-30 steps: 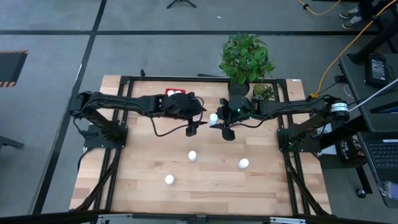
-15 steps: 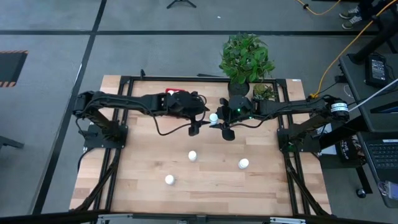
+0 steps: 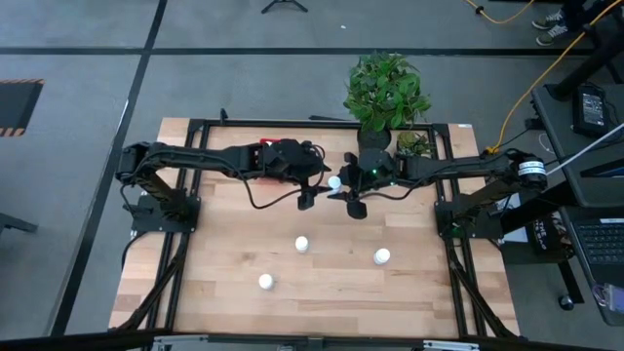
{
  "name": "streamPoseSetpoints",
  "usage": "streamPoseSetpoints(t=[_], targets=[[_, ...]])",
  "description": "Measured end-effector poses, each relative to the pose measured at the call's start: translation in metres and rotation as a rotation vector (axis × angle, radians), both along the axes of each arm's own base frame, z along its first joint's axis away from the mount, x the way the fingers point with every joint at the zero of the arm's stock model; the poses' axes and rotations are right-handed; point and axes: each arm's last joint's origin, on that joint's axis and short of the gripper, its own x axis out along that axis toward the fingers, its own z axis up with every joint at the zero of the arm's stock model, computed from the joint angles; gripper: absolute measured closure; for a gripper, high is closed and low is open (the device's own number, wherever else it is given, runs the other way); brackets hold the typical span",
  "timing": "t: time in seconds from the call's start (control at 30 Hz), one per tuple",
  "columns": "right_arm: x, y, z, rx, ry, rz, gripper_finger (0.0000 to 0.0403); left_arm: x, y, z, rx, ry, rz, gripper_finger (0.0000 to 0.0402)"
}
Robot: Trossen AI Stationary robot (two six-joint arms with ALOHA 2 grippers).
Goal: Pick and place pill bottles into a basket
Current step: Put the white pill bottle into the red bin
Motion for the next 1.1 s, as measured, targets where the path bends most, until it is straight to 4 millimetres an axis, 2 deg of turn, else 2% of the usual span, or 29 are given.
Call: streamPoseSetpoints(t=[0.23,0.5,0.93,1.1], targets=[[0.003,0.0,0.003,-0.009,-0.043,0.004,0.0231,0.0,-0.005,-0.001,0.002,0.006,-0.011,0.0139],[0.013,-0.001,-0.009,-0.017,-0.043,0.01,0.0231,0.0,-0.005,-0.001,0.003,0.009,-0.014,0.0139],[0.017,-0.002,0.003,-0.031,-0.077,0.015,0.0231,-0.001,-0.006,-0.003,0.007,0.029,-0.018,0.0139],[0.016,-0.002,0.001,-0.028,-0.042,0.017,0.0231,-0.001,-0.006,-0.002,0.009,0.025,-0.019,0.0139]])
